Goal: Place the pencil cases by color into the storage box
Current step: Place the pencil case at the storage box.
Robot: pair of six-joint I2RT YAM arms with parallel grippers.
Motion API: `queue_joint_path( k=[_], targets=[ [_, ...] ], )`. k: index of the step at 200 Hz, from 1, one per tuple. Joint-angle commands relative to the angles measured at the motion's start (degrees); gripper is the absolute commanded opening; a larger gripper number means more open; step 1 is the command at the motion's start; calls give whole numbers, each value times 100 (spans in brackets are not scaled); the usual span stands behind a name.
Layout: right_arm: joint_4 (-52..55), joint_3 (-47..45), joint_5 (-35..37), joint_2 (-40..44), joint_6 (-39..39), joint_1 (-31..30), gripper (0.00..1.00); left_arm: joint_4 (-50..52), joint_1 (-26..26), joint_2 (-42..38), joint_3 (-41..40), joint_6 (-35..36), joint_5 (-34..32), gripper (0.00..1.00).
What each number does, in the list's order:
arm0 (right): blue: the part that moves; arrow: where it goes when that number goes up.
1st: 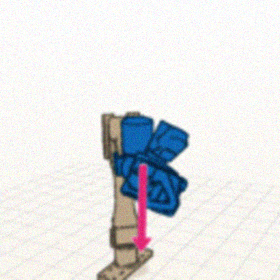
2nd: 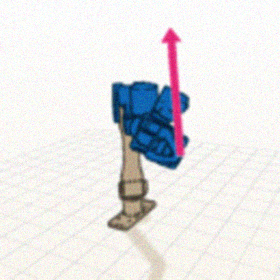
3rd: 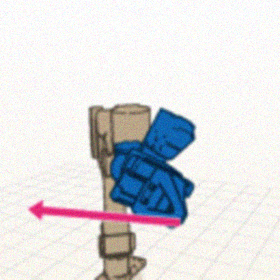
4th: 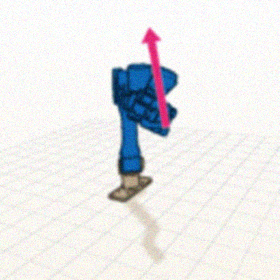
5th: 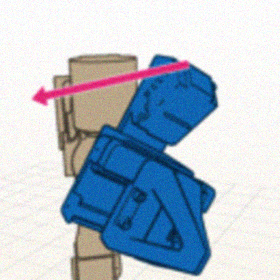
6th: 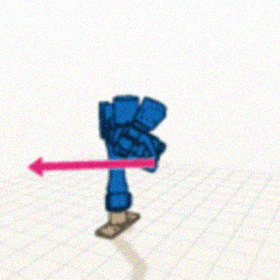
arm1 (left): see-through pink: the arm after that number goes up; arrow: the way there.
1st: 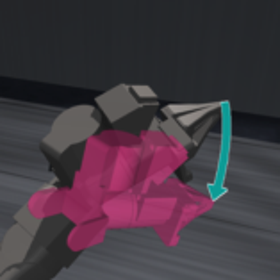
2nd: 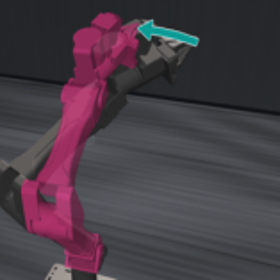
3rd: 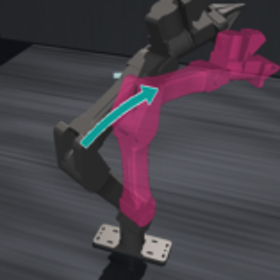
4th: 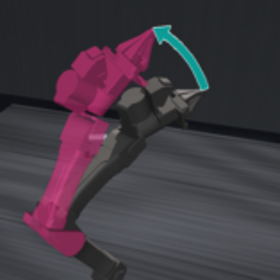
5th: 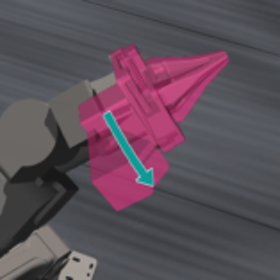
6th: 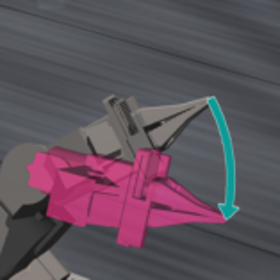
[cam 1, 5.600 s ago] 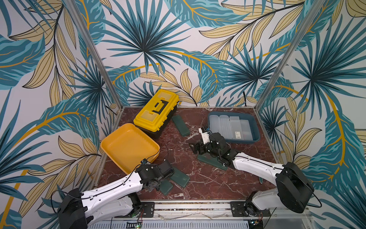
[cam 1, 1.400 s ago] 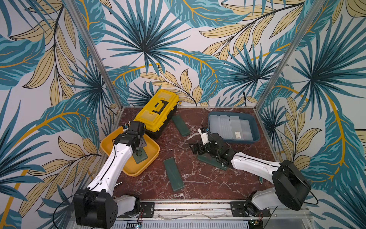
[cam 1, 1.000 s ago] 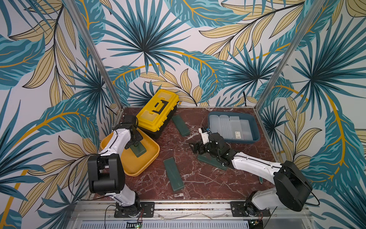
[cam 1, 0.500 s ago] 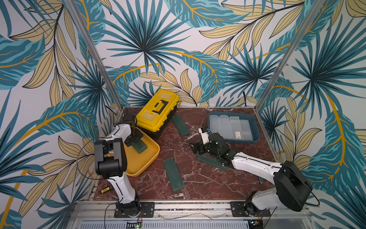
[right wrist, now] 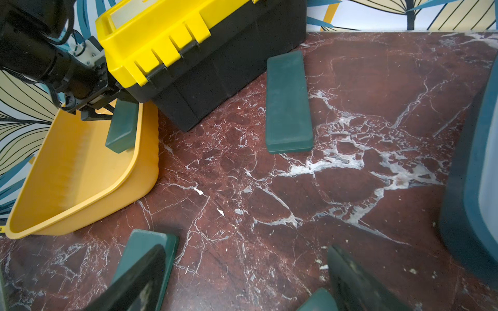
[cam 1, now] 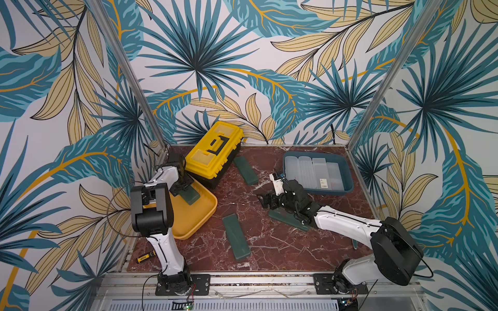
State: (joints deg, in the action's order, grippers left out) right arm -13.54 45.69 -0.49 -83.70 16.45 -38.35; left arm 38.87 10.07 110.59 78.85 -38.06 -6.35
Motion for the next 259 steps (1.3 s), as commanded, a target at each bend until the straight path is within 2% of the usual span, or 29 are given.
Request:
queue_joint_path(
  k=[1, 20, 46, 63, 96, 156, 215, 259],
  targets=[
    [103, 85, -48, -37, -41, 3, 93, -152, 66, 188, 305, -46, -16, 66],
    [98, 76, -49, -41, -36, 10, 93, -194, 66, 218, 315, -78, 2, 67],
    [96, 85, -47, -50, -37, 4, 93, -206, 66, 161, 360, -44, 11, 74],
    [81, 88, -56, -64, -37, 3, 93, -240, 66, -14, 320, -7, 53, 81],
    [64, 89, -99, -76, -28, 5, 93, -249, 66, -571, 157, 91, 6, 100],
    [-24, 150, -301, -100, 58, 3, 93, -249, 68, -1756, -636, 19, -78, 99],
    [-91, 124, -426, -69, 139, 1, 93, -233, 127, -1467, -867, -101, -20, 100],
    [-416, 311, -799, -311, 412, -19, 93, -354, 128, -2150, -994, -181, 125, 100]
  ],
)
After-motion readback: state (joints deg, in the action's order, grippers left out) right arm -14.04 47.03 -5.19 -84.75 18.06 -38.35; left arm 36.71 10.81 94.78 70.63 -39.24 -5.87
